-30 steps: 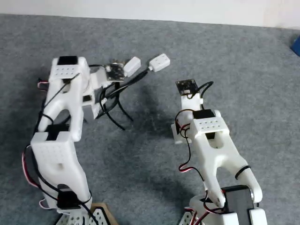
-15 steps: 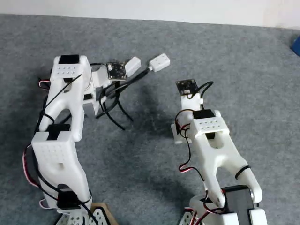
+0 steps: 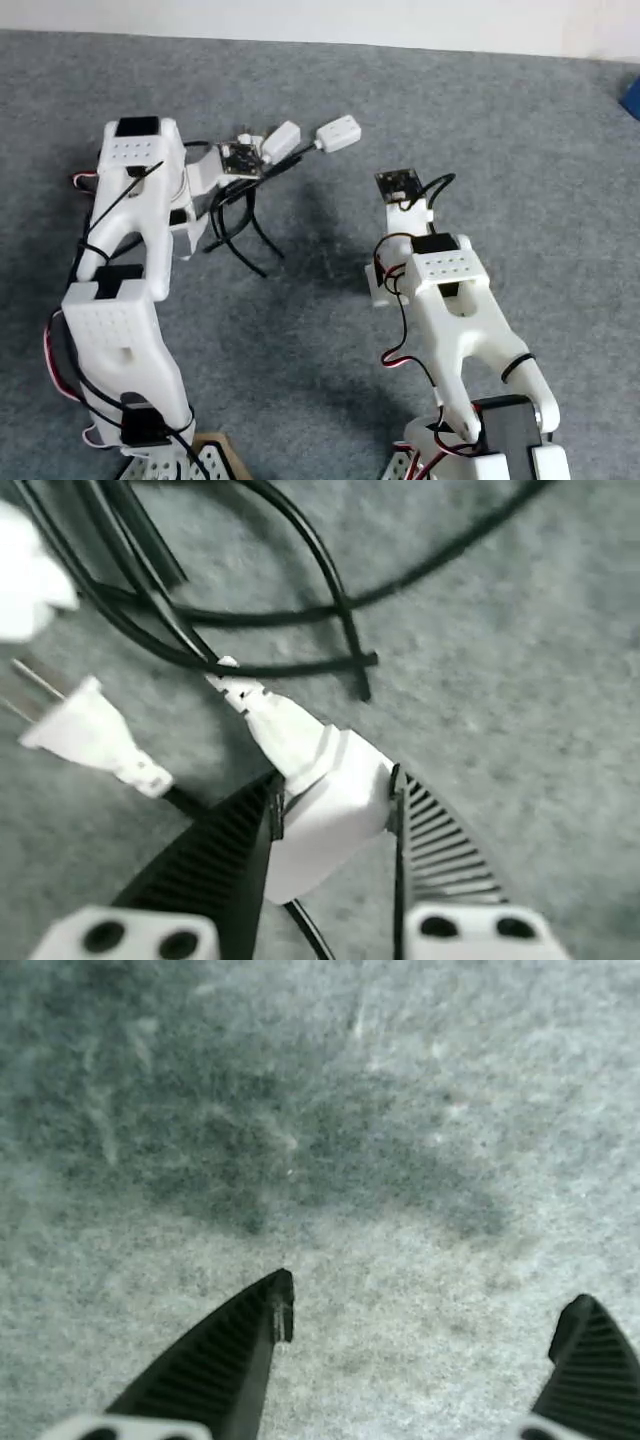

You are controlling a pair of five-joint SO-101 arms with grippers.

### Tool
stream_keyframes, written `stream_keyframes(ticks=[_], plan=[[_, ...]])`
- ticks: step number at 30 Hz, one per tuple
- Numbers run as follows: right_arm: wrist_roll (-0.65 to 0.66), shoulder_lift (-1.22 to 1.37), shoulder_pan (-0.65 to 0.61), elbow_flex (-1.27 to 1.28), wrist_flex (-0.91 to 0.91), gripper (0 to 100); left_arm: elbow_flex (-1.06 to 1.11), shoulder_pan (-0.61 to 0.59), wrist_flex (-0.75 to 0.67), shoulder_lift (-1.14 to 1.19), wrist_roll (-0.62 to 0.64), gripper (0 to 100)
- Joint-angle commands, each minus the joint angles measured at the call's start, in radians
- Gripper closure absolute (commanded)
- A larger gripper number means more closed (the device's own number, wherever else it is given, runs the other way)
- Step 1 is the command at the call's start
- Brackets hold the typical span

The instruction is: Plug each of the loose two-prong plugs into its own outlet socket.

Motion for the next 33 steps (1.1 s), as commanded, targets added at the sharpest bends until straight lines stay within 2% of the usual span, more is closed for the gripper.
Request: stream_keyframes(ticks=[1,4,10,15,21,26,33], plan=[[0.002,-0.036,-0.012,-0.002,-0.012,61.2,-0.17,-0.018,0.138,-0.021,0.068,97],[0.002,-0.036,-0.012,-0.001,-0.012,61.2,-0.294,-0.019,0.206,-0.022,0.081,97],[0.002,-0.036,-0.012,-0.001,-0.012,61.2,-0.418,-0.107,0.207,-0.056,0.123,98],[0.002,-0.036,-0.012,-0.001,-0.012,61.2,-0.47,-0.26,0.206,-0.101,0.084,98],[0.002,-0.036,-0.012,-0.001,-0.012,61.2,-0.564,-0.498,0.204,-0.096,0.032,98],[0.002,-0.036,-0.012,-0.001,-0.012,61.2,-0.573,-0.676,0.107,-0.094,0.012,98],[0.002,-0.036,-0.012,0.015,-0.012,61.2,-0.578,-0.809,0.028,-0.024,0.009,98]])
